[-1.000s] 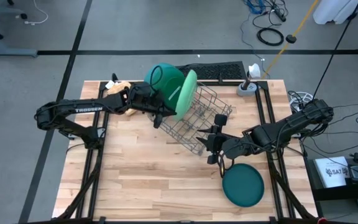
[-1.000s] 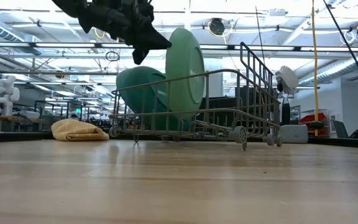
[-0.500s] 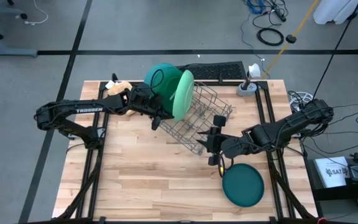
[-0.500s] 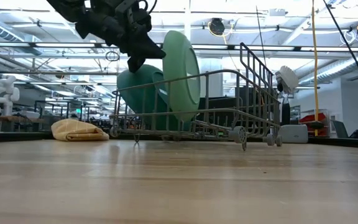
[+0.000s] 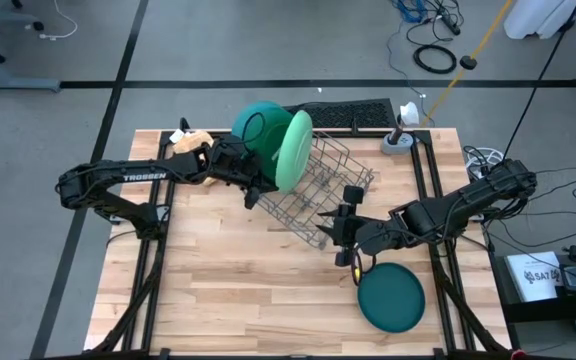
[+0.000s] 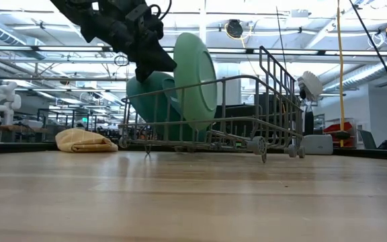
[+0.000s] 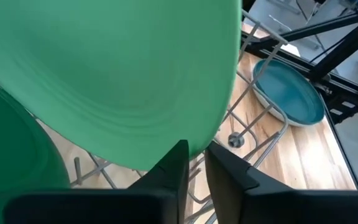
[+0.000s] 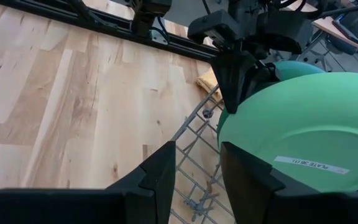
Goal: Sort dishes
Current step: Put the light green plate into the dishwasher rack
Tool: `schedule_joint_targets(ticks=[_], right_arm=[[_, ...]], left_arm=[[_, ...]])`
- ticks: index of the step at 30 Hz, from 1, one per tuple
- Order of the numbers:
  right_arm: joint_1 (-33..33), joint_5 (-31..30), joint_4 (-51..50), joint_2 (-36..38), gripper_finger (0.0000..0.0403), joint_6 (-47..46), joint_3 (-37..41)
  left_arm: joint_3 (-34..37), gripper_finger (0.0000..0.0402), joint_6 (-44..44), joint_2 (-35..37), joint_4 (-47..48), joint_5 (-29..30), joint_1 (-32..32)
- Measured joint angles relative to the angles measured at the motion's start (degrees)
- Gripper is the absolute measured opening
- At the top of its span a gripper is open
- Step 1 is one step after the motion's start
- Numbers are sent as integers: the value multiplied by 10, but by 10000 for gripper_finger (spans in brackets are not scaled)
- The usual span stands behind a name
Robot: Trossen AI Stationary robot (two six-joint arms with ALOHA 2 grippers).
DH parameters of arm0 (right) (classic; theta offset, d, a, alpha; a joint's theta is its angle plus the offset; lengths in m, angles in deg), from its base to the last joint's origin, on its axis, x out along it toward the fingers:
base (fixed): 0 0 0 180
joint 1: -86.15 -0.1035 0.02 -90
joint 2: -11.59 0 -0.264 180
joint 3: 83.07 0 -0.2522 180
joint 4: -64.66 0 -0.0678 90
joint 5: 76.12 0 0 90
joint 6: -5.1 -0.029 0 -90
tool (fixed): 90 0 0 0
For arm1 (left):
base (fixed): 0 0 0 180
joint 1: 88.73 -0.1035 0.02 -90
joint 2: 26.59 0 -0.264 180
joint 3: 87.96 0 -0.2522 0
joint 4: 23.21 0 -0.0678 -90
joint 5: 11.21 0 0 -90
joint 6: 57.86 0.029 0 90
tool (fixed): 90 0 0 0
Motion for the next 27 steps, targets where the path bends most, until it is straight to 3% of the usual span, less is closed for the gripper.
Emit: schedule_joint_targets(ticks=[9, 27], right_arm=[[0, 0, -5, 0, 118, -2, 0], [42, 14, -2, -25, 118, 2, 0]], left_arm=[[0, 97, 4, 0, 17, 49, -6], [0, 36, -15, 0, 36, 33, -9]])
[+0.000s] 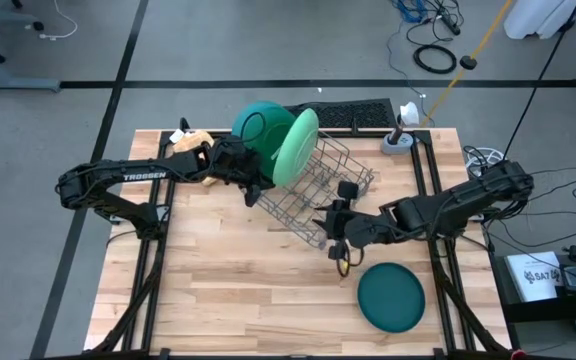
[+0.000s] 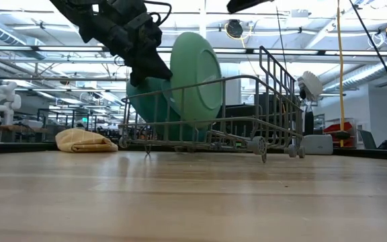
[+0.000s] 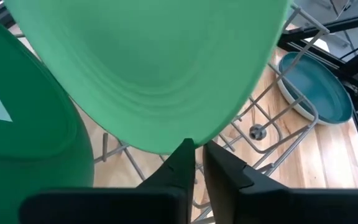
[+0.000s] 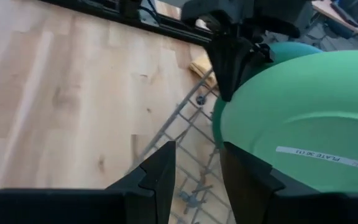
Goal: Sort dishes
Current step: Put the light green plate into the dishwasher rack
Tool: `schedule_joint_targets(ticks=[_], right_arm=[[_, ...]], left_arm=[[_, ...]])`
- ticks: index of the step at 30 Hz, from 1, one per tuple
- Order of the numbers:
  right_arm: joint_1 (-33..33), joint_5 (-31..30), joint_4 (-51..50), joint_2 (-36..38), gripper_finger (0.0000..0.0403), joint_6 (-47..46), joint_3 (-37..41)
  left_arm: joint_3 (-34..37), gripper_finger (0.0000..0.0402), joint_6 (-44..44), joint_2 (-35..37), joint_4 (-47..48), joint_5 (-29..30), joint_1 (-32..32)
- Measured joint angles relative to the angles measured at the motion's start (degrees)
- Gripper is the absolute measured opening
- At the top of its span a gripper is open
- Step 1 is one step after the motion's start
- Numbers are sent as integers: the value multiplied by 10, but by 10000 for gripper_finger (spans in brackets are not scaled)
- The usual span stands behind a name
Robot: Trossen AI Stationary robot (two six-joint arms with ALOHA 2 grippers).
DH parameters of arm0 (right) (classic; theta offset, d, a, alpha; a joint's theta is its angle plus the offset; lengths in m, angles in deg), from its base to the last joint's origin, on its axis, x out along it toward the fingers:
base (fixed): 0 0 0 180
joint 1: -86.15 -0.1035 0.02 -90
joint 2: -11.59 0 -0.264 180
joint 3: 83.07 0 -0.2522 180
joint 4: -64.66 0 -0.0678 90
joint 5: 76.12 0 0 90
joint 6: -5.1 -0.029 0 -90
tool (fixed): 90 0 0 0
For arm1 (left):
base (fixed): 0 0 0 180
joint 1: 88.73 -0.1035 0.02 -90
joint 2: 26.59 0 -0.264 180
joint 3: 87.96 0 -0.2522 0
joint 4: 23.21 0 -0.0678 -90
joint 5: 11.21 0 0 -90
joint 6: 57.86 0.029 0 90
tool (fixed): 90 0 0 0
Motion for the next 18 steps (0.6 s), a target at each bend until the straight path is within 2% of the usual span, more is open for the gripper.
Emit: schedule_joint_targets(ticks=[4, 8, 10, 15, 18], right_arm=[[34, -12, 16, -16, 118, 48, 0], [83, -79, 70, -15, 118, 94, 0], [111, -68, 96, -13, 118, 112, 0], [178, 14, 125, -19, 118, 122, -1], [212, 29, 144, -35, 118, 131, -1]], left_arm=[[0, 12, -1, 0, 0, -1, 0], [0, 5, -14, 0, 0, -2, 0], [0, 8, -15, 0, 0, -2, 2], [0, 19, -18, 0, 0, -12, 9], [0, 20, -30, 0, -1, -14, 11]])
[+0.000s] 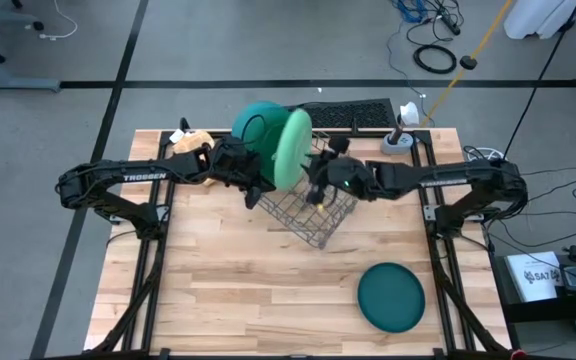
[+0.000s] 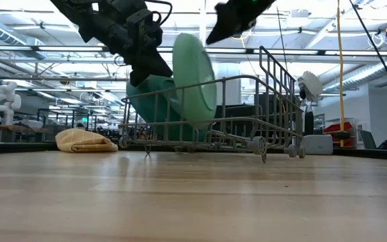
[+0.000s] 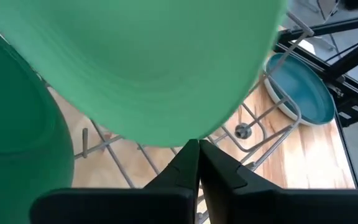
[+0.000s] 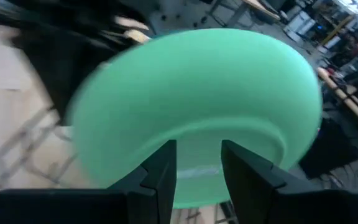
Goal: Sort dishes
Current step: Put the light green plate into the dishwasher rack
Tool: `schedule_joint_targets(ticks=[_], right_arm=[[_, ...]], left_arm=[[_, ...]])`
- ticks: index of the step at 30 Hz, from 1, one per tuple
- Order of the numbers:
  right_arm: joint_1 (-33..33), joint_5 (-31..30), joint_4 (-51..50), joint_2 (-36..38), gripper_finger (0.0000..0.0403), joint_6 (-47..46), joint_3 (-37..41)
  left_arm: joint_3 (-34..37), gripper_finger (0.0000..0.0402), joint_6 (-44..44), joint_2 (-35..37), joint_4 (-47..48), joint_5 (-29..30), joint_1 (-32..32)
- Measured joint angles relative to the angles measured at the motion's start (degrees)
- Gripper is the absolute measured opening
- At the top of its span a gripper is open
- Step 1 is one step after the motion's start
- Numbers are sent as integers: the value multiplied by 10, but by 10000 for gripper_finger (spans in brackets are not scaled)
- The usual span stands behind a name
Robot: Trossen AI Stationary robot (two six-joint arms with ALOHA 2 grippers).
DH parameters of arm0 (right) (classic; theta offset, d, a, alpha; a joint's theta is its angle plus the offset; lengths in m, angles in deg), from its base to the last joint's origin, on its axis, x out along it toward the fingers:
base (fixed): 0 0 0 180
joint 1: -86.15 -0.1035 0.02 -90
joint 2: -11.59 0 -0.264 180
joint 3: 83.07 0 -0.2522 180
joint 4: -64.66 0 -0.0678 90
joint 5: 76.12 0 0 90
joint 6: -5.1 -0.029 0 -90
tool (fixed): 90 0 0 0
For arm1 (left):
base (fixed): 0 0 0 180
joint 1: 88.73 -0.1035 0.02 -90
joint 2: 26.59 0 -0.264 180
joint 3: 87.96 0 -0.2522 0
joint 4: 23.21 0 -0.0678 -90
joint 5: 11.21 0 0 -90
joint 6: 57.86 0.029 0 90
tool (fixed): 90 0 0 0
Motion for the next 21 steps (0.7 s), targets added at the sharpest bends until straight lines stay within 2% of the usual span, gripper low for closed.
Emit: schedule_joint_targets(ticks=[3, 9, 15, 21], right_arm=[[27, 6, 35, -13, 118, 22, 0], [68, 72, 76, -29, 118, 29, 0], [77, 77, 80, -37, 118, 20, 0], [76, 91, 80, -55, 118, 9, 0]], left_arm=[[0, 21, -3, 0, 0, 0, 4], [0, 22, -24, 0, 0, -12, 5], [0, 22, -30, 5, 1, -44, 6], [0, 22, -25, 31, 8, -17, 6]])
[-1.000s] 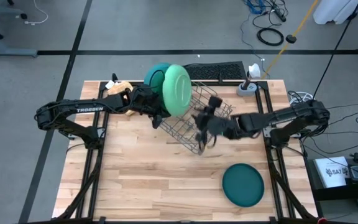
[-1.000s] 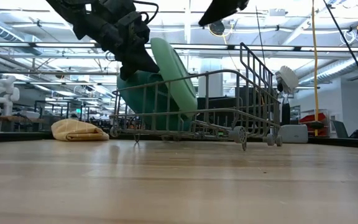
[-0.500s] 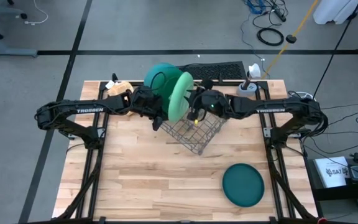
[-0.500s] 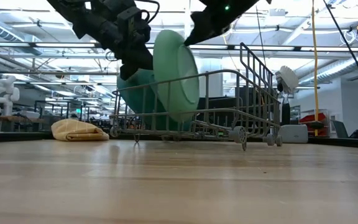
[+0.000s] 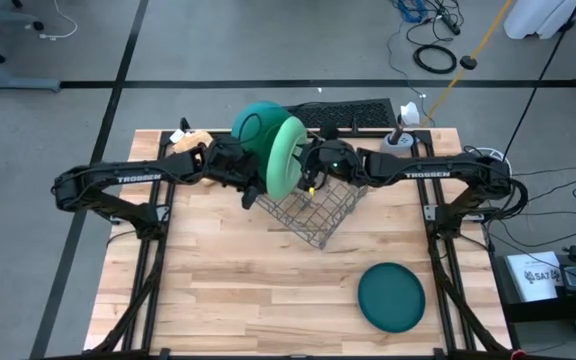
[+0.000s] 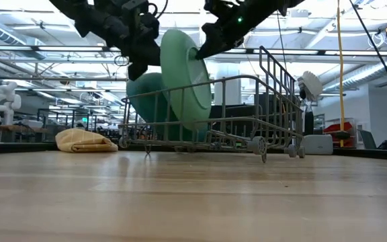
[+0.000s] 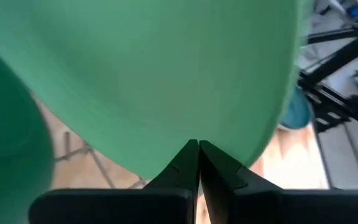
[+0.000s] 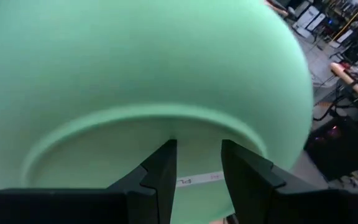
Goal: Sort dishes
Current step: Put the light green plate into the dishwasher rack
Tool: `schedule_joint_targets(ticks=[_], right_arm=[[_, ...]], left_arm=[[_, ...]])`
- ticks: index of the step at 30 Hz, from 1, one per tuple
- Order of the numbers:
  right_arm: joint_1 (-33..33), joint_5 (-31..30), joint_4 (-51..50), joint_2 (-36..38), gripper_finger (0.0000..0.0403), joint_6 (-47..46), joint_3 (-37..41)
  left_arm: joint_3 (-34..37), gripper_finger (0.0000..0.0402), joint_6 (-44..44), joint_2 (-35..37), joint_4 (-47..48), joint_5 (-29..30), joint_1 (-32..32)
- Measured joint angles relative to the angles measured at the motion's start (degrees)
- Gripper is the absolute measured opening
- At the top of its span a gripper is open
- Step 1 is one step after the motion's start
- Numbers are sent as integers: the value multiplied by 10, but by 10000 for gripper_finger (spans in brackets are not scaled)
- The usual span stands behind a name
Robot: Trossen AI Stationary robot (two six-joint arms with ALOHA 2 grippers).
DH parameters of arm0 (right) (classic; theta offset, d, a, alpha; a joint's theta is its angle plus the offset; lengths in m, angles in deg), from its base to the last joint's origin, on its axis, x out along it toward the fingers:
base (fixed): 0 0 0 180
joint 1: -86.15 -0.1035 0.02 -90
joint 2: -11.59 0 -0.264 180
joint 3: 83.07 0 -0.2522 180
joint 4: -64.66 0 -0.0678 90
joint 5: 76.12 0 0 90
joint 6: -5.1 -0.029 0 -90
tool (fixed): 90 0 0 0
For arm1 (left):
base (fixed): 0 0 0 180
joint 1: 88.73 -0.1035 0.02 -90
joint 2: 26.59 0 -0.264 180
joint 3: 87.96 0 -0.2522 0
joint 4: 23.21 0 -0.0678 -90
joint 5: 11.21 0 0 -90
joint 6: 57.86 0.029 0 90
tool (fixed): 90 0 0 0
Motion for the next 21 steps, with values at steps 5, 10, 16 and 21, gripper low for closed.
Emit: schedule_joint_targets(ticks=[5, 10, 16, 21], right_arm=[[0, 1, 4, -23, 118, -5, 0], [0, 0, 12, -41, 118, -21, 0], [1, -3, 13, -48, 118, -36, 0], [1, -23, 12, -48, 118, -55, 0]], left_arm=[[0, 22, 15, 30, 45, 71, 0], [0, 22, 28, 63, 73, 117, 3], [0, 22, 47, 100, 87, 172, 3], [0, 22, 60, 117, 93, 209, 4]])
